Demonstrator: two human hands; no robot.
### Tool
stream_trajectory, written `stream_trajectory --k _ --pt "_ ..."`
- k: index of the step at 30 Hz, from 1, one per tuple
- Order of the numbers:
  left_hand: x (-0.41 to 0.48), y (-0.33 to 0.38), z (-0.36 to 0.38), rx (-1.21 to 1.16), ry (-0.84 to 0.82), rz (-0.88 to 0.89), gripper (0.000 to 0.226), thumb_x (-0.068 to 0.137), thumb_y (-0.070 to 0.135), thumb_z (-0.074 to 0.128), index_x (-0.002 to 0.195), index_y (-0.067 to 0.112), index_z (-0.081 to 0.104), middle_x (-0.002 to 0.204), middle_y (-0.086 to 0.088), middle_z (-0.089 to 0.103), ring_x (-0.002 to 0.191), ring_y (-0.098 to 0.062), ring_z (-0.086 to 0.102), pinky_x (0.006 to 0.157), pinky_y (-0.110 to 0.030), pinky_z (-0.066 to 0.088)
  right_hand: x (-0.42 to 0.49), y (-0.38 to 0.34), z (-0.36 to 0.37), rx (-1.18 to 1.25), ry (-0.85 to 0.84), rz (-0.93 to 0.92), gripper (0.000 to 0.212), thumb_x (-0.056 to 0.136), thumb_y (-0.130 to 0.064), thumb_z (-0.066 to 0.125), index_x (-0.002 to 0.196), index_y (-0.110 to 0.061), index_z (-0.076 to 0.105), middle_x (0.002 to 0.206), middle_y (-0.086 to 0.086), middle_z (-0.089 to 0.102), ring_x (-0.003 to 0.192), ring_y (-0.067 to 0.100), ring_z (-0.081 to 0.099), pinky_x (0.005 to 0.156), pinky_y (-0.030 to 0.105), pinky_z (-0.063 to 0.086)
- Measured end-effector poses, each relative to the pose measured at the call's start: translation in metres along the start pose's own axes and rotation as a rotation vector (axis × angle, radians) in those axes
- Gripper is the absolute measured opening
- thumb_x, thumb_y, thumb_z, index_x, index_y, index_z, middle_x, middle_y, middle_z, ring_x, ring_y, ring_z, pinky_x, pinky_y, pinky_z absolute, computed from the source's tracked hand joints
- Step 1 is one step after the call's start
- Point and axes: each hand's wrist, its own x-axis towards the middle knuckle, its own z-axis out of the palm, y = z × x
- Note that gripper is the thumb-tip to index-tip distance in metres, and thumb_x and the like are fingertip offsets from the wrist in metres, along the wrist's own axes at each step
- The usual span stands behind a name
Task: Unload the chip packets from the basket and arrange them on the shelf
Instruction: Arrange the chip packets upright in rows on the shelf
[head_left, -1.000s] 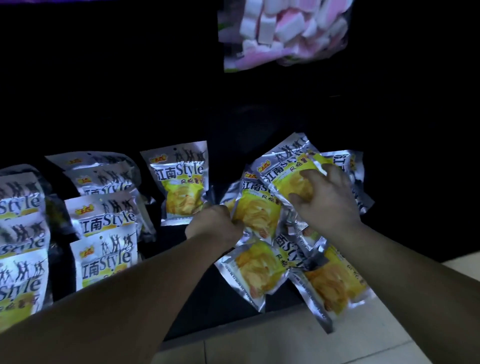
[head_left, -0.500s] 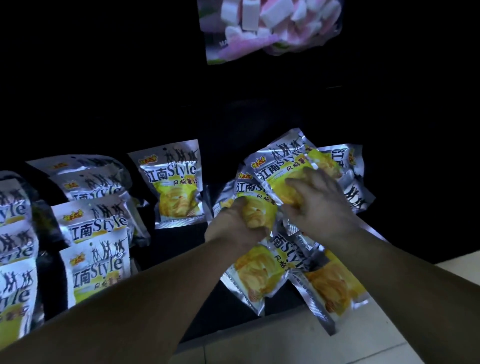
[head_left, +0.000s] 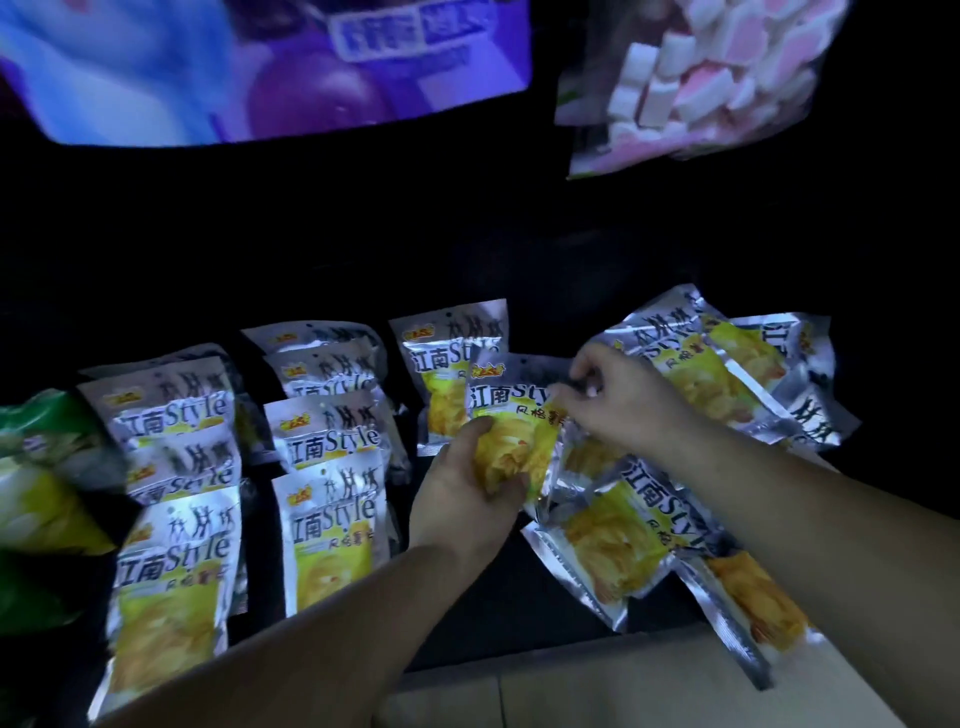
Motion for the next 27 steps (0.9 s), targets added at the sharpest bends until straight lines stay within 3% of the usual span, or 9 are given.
stream_trajectory --k 3,5,8,12,15,18,22,27 --pt "-0.004 -0.014 -0.014 0.044 0.105 0.030 0.061 0.089 0.047 0.070 0.141 0.051 0.039 0.133 0.009 0.056 0.099 -0.013 0.059 0.077 -0.031 0.054 0.003 -0.029 0.027 0.320 -0.126 0.122 0.026 0.087 -0.041 0.078 0.095 -0.027 0.057 0.091 0.000 0.058 0.076 0.019 0.063 0.058 0.032 0.057" --pt "0.000 -0.025 -0.018 0.096 0.143 0.069 0.058 0.089 0.043 0.070 0.138 0.051 0.039 0.133 0.009 0.053 0.104 -0.016 0.059 0.081 -0.037 0.056 0.007 -0.042 0.045 0.420 -0.131 0.203 0.029 0.086 -0.031 0.081 0.100 -0.024 0.057 0.098 0.001 0.056 0.078 0.024 0.068 0.057 0.034 0.062" --pt "0.013 -0.042 -0.020 0.125 0.150 0.075 0.058 0.087 0.034 0.070 0.133 0.052 0.041 0.132 0.008 0.046 0.111 -0.024 0.059 0.085 -0.045 0.056 0.020 -0.048 0.072 0.506 -0.140 0.286 0.029 0.086 -0.021 0.082 0.102 -0.023 0.059 0.102 -0.001 0.057 0.091 0.026 0.067 0.068 0.044 0.065" --pt "0.033 -0.058 -0.023 0.189 0.025 0.033 0.064 0.085 0.033 0.068 0.142 0.049 0.043 0.142 0.004 0.043 0.125 -0.026 0.052 0.097 -0.040 0.052 0.037 -0.043 0.096 0.404 -0.037 0.210 0.024 0.086 -0.017 0.078 0.095 -0.032 0.060 0.100 0.003 0.060 0.080 0.025 0.068 0.068 0.043 0.062" --pt "0.044 -0.063 -0.024 0.219 -0.045 0.008 0.069 0.084 0.036 0.069 0.147 0.047 0.043 0.154 0.002 0.037 0.135 -0.024 0.047 0.102 -0.037 0.050 0.048 -0.040 0.104 0.312 0.003 0.134 0.023 0.091 -0.016 0.072 0.105 -0.032 0.062 0.116 0.003 0.051 0.088 0.023 0.064 0.062 0.027 0.051" --pt "0.051 -0.062 -0.025 0.220 -0.028 0.003 0.064 0.085 0.032 0.067 0.145 0.042 0.049 0.143 0.000 0.042 0.127 -0.026 0.053 0.102 -0.037 0.052 0.055 -0.037 0.109 0.282 0.008 0.116 0.026 0.095 -0.011 0.065 0.115 -0.028 0.063 0.121 0.002 0.043 0.080 0.019 0.060 0.053 0.016 0.044" --pt "0.053 -0.061 -0.024 0.282 -0.038 -0.016 0.059 0.089 0.033 0.060 0.145 0.044 0.048 0.136 -0.002 0.039 0.121 -0.028 0.054 0.097 -0.036 0.053 0.055 -0.030 0.112 0.255 -0.002 0.073 0.032 0.097 -0.011 0.063 0.123 -0.028 0.062 0.124 0.000 0.040 0.086 0.015 0.062 0.056 0.011 0.044" --pt "0.061 -0.065 -0.022 0.210 -0.170 -0.043 0.077 0.088 0.032 0.061 0.154 0.051 0.027 0.142 0.003 0.039 0.123 -0.023 0.055 0.095 -0.033 0.051 0.052 -0.024 0.114 0.267 -0.075 0.042 0.043 0.099 -0.010 0.059 0.137 -0.029 0.058 0.132 -0.003 0.038 0.075 0.016 0.060 0.044 0.008 0.040"
